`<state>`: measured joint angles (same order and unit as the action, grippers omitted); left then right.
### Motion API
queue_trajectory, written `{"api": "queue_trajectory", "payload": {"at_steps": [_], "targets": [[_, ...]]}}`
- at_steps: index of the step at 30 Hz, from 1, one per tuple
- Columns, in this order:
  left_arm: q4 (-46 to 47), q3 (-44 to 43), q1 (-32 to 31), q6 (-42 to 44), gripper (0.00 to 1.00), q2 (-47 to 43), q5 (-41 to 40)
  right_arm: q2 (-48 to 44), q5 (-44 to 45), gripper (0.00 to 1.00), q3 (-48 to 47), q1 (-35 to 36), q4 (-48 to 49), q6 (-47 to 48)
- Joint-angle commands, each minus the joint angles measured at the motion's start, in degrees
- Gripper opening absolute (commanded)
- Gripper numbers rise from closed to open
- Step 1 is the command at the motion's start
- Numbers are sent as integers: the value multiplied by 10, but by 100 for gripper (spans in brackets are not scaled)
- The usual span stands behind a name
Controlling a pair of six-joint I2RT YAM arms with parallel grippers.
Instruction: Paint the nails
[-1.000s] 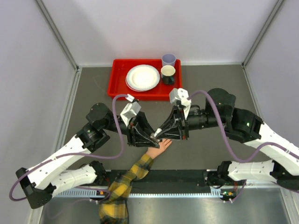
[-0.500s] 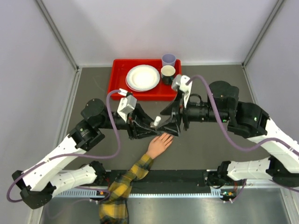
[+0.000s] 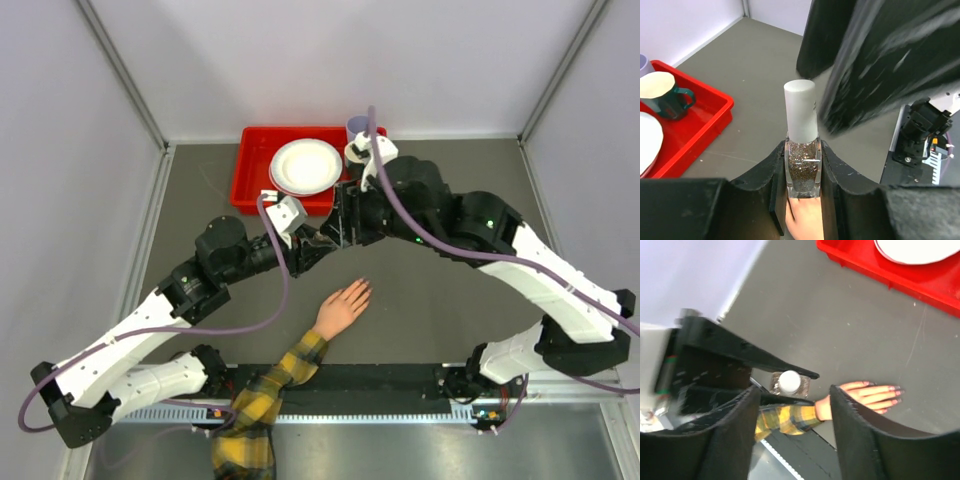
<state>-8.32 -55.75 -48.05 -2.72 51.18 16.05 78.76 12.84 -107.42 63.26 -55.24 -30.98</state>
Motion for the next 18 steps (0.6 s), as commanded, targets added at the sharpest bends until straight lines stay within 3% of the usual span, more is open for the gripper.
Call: {"api": "queue_trajectory", "payload": {"at_steps": [1,6,11,14,17,18], "targets": [[28,2,1,12,0,-10,-16,19,10,53,-30,5,-12,-13],[29,5,0,11,0,-12,-11,26,-6,38,-31,5,-5,-4],[19,-2,1,15,0,-7,12,29,-17,30,-32,5,-4,23],[2,-10,1,19,0,-6,34,27,-38,12,-29,5,-4,44],[-1,-11,1,16,0,-13,61,15,-74,0,-15,1,8,63],[-1,-13,1,13,0,-15,68,11,-89,0,-10,-2,13,66]]}}
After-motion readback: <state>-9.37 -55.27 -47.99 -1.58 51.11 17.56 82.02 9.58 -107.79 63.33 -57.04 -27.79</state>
